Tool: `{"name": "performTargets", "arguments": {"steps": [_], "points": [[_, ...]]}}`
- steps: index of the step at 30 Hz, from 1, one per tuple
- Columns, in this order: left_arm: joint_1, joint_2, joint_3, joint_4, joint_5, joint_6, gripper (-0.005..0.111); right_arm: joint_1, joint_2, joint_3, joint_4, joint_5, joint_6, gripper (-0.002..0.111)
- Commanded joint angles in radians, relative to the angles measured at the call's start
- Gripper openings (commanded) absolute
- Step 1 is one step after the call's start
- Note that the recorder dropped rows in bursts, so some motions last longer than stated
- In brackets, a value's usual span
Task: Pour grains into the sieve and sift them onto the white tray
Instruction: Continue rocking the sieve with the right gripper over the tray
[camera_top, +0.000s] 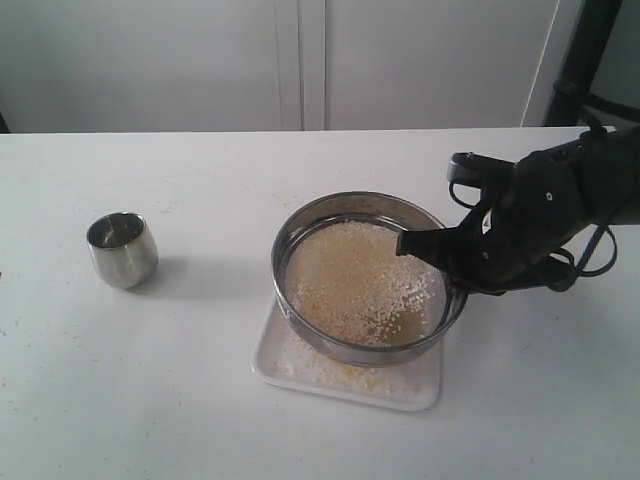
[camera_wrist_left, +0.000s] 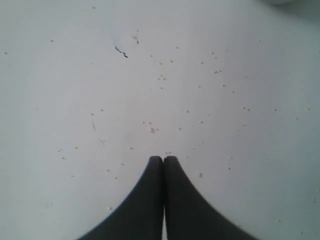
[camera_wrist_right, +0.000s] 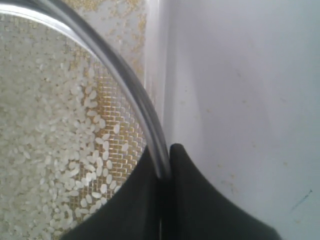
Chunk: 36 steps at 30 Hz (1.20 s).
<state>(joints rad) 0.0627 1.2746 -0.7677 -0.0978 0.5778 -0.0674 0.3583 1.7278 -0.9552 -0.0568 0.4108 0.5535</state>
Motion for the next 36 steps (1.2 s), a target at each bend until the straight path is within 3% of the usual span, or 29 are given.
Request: {"name": "performTargets", "arguments": {"steps": [1,20,36], "points": [[0.004,-0.006,-0.006,-0.005,0.014,-0.003,0.000,-0.007,-0.012,-0.010,0.015,-0.002,0.006,0.000],[0.004,-0.006,-0.006,-0.005,0.014,-0.003,0.000,-0.007,-0.143,-0.010,0.065,0.149,-0.060,0.000],[0.004,-0.006,-0.006,-0.005,0.014,-0.003,0.000,-0.052,-0.162,-0.011,0.143,0.145,-0.165,0.000]]}}
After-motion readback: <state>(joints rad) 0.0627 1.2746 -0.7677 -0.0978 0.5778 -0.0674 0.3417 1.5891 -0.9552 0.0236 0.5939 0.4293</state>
